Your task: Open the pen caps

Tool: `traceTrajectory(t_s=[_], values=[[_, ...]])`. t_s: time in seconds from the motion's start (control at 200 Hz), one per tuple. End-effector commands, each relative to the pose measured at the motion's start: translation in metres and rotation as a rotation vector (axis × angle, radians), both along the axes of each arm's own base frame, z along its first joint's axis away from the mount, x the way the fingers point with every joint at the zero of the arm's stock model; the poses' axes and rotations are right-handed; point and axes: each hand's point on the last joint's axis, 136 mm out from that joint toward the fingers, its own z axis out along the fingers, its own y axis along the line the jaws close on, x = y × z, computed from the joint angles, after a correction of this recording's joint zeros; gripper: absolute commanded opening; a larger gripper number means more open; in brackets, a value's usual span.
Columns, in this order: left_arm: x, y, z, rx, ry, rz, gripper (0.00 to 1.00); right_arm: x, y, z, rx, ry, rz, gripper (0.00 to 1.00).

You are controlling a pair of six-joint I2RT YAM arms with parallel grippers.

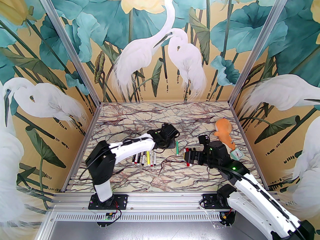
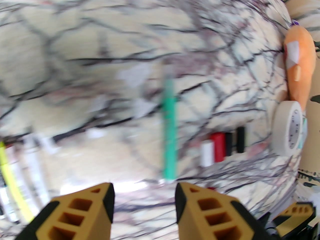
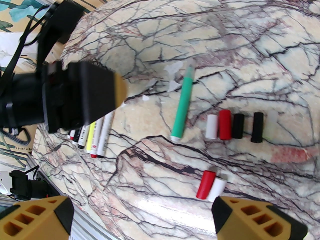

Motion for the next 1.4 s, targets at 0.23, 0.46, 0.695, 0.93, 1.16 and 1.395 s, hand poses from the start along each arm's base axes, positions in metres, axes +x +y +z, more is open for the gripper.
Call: traceTrajectory(t_s=[0.23, 0.46, 0.695, 0.93, 1.16, 1.395], values=[[0.013, -0.045, -0.038, -0.006, 0.088, -0.060, 0.46, -0.004, -0.014, 0.005, -0.026, 0.000, -0.068, 0.99], [0.023, -0.042, -0.059, 0.096, 0.093, -0.056, 0.43, -0.005, -0.014, 0.004, -0.024, 0.003, -0.069, 0.99], [0.029, -0.031, -0.067, 0.187, 0.075, -0.047, 0.37, -0.005, -0.014, 0.001, -0.023, 0.005, -0.067, 0.99], [0.028, -0.029, -0.076, 0.213, 0.088, -0.058, 0.33, -0.005, -0.014, -0.002, -0.024, 0.011, -0.070, 1.00], [0.027, -0.030, -0.083, 0.227, 0.105, -0.083, 0.29, -0.004, -0.013, -0.003, -0.023, 0.013, -0.071, 1.00], [0.023, -0.014, -0.088, 0.329, 0.117, -0.108, 0.25, -0.004, -0.013, -0.005, -0.019, 0.016, -0.070, 0.99]])
